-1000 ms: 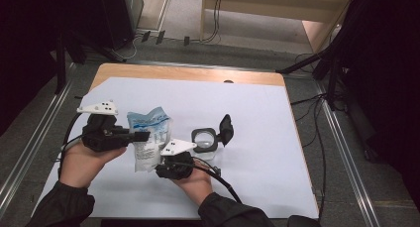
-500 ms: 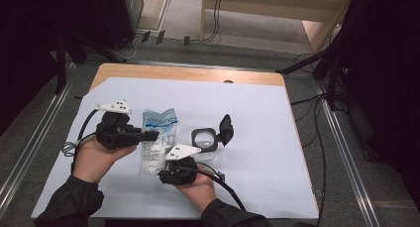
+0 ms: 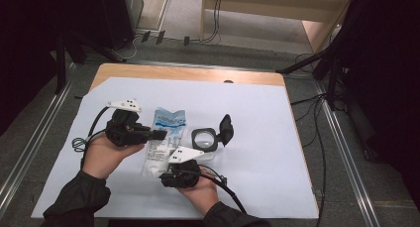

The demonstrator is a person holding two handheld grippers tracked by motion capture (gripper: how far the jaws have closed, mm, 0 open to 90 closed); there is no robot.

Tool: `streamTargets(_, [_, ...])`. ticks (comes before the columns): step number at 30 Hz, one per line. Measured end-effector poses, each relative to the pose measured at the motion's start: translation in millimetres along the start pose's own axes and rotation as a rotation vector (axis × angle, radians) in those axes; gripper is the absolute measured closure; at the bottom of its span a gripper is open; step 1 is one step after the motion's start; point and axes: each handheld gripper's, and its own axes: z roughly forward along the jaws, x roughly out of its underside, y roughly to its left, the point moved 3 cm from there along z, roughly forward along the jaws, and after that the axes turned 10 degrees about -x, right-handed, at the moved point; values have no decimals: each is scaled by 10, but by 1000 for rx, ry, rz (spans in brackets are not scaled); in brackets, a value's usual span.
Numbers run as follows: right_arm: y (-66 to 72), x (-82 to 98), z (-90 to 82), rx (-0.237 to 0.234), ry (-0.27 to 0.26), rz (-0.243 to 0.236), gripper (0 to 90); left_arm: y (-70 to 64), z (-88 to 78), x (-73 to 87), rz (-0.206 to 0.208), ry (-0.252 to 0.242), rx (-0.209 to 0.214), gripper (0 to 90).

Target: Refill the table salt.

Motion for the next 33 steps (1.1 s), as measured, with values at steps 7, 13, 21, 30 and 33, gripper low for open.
streamTargets(7, [47,11,-28,10,3,-40,540,-31,62,-22,7,5,13,897])
streamTargets(13, [70,23,-38,2,-1,-31,507,-58,134,-35,13,18,26,899])
streamTargets(21, [92,45,-54,6,9,-35,531,-78,261,-40,3,29,45,895])
streamTargets(30, [78,70,-65,0,30,-11,468,-79,357,-45,-2,51,42,896])
streamTargets(33, [65,77,-67,8,39,-6,467,-79,387,-49,-1,51,42,896])
